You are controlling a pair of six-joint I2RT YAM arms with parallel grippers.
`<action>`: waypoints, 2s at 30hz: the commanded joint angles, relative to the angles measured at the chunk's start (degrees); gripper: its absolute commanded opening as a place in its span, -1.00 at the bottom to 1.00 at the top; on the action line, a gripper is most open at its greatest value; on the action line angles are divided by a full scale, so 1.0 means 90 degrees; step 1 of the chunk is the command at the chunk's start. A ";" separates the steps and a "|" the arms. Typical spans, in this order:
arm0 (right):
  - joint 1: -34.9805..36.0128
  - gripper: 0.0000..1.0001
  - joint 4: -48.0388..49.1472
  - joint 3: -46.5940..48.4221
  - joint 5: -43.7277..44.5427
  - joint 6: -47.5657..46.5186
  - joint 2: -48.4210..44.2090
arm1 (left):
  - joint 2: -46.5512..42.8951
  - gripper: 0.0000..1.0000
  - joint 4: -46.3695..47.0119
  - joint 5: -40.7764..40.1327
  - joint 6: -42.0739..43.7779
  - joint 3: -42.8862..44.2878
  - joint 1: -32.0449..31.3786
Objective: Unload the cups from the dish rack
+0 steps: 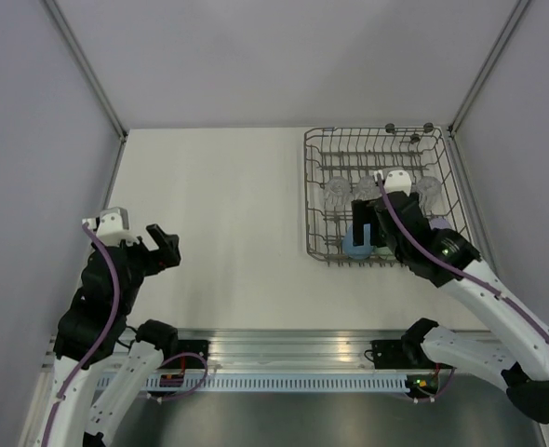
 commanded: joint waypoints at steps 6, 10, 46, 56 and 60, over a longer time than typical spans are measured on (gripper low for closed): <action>0.0007 0.90 0.0562 -0.0009 -0.0009 0.0103 0.1103 | -0.0197 0.99 0.0315 0.0398 -0.0080 -0.0081 -0.0010; -0.0275 0.85 0.0737 -0.0028 -0.0104 0.0015 0.1533 | -0.0237 0.99 0.0364 0.0506 -0.0061 -0.0101 -0.0019; -0.1419 0.12 0.0953 -0.0117 -0.1189 -0.0210 0.2891 | -0.0461 0.99 0.0393 0.0457 -0.0080 -0.0159 -0.0117; -0.1419 -0.09 0.0611 0.0430 -0.1297 -0.0229 0.2599 | -0.0442 0.99 0.0383 0.0467 -0.0070 -0.0140 -0.0117; -0.1409 -0.10 0.0329 0.0781 -0.1267 -0.0268 0.2403 | -0.0413 0.99 0.0393 0.0467 -0.0061 -0.0120 -0.0117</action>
